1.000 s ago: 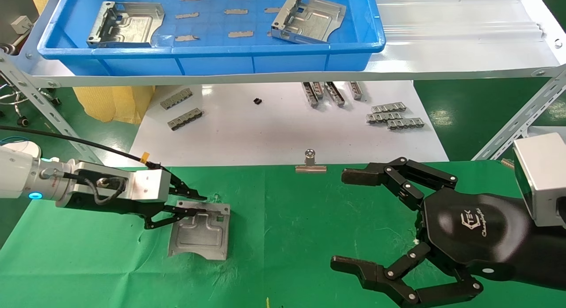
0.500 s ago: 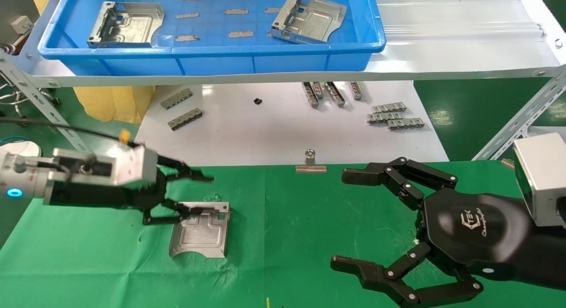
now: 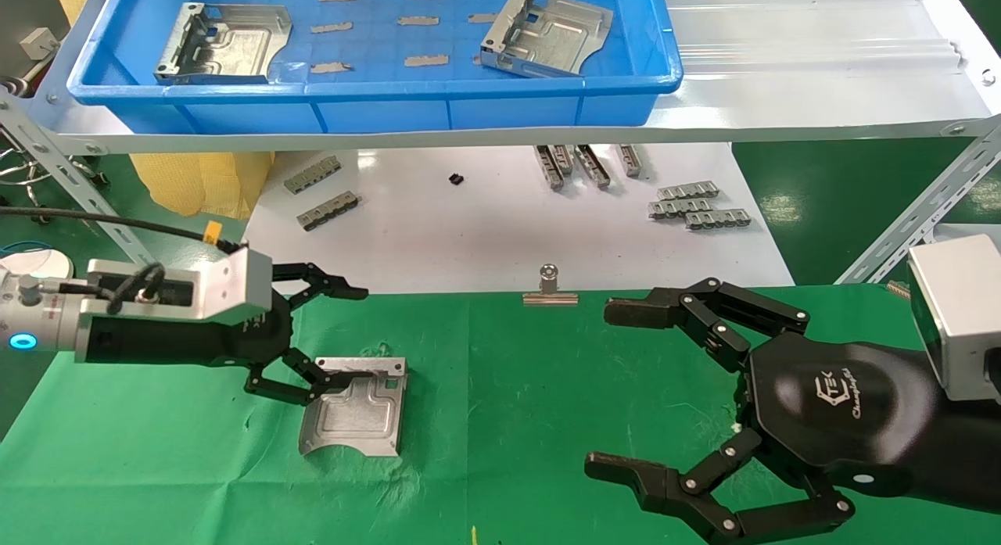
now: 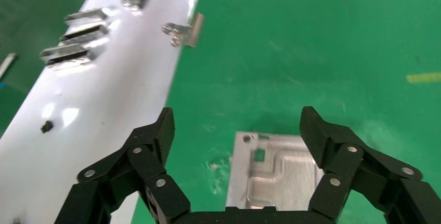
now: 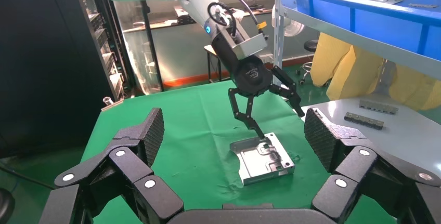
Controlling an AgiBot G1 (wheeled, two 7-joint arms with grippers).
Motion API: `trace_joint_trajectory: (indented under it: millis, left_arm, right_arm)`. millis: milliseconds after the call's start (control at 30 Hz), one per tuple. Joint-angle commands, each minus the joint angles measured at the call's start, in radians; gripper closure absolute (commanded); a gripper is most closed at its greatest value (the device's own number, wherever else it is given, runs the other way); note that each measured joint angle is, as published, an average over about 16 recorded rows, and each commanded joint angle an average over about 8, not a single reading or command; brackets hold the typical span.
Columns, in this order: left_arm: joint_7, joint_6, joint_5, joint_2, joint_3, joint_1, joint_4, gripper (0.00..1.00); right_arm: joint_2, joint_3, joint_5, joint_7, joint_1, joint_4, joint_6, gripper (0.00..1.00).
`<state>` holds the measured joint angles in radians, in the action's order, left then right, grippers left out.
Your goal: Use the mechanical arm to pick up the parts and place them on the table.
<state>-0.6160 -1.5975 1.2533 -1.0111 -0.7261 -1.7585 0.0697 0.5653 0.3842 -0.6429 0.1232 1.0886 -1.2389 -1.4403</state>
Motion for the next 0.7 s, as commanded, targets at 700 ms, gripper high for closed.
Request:
trace_joint_trajectory:
  millis: [700]
  left_arm:
    - [0.284,0.036,-0.185,0.142,0.158,0.242,0.431,0.0]
  right_arm:
    - [0.0,0.0,0.0,0.0,0.0,0.0,0.0,0.0]
